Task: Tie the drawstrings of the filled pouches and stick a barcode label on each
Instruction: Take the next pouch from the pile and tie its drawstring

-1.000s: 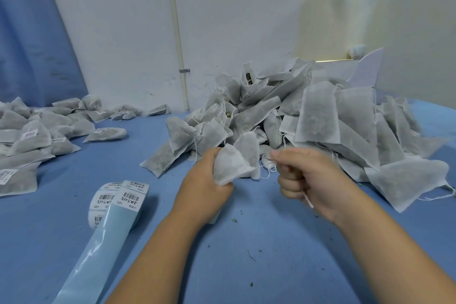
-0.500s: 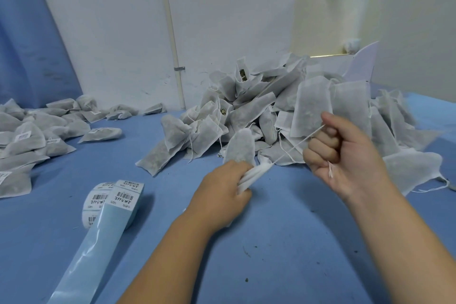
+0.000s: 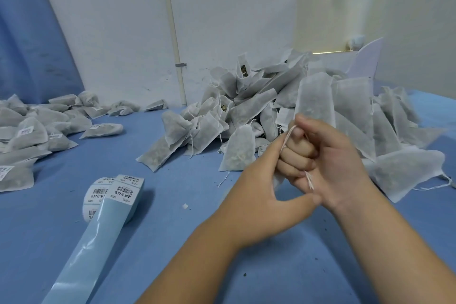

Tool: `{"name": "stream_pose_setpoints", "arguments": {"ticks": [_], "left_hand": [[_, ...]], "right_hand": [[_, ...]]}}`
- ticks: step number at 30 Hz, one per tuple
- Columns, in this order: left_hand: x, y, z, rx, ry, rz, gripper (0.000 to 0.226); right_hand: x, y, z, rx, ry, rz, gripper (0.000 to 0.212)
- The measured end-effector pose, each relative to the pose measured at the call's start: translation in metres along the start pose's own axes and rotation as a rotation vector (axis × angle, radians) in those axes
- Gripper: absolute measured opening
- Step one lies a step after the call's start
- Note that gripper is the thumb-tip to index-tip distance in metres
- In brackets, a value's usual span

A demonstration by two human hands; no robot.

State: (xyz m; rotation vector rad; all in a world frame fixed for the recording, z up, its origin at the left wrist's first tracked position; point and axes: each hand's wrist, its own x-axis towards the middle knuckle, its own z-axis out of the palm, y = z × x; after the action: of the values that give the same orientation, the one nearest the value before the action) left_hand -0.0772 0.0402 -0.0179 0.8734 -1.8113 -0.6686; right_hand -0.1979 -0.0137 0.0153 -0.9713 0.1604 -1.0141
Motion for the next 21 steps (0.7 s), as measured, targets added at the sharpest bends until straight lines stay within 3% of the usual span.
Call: {"name": "stream_pose_setpoints", "arguments": {"ticks": [6,9,13,18,21], "left_hand": [[0.001,0.008,0.012,-0.132,0.223,-0.04,0.054],[0.002,0.012,0.016,-0.056,0.282,-0.087,0.044],[-0.003,0.015,0.024,0.078,0.288,-0.222,0.014],[-0.002,0.016,0.012,0.023,0.313,-0.262,0.009],[0.0,0.013,-0.002,-0.012,0.33,-0.347,0.03]], "right_hand": [[-0.003,0.002,0.004,-0.156,-0.003,-0.05,0.025],[-0.003,0.005,0.006,-0.2,0.007,-0.078,0.026],[-0.004,0.002,0.005,-0.254,0.038,-0.1,0.026],[-0.004,-0.008,-0.004,-0.303,0.102,-0.136,0.024],[-0.003,-0.008,-0.01,-0.371,0.135,-0.154,0.026]]}}
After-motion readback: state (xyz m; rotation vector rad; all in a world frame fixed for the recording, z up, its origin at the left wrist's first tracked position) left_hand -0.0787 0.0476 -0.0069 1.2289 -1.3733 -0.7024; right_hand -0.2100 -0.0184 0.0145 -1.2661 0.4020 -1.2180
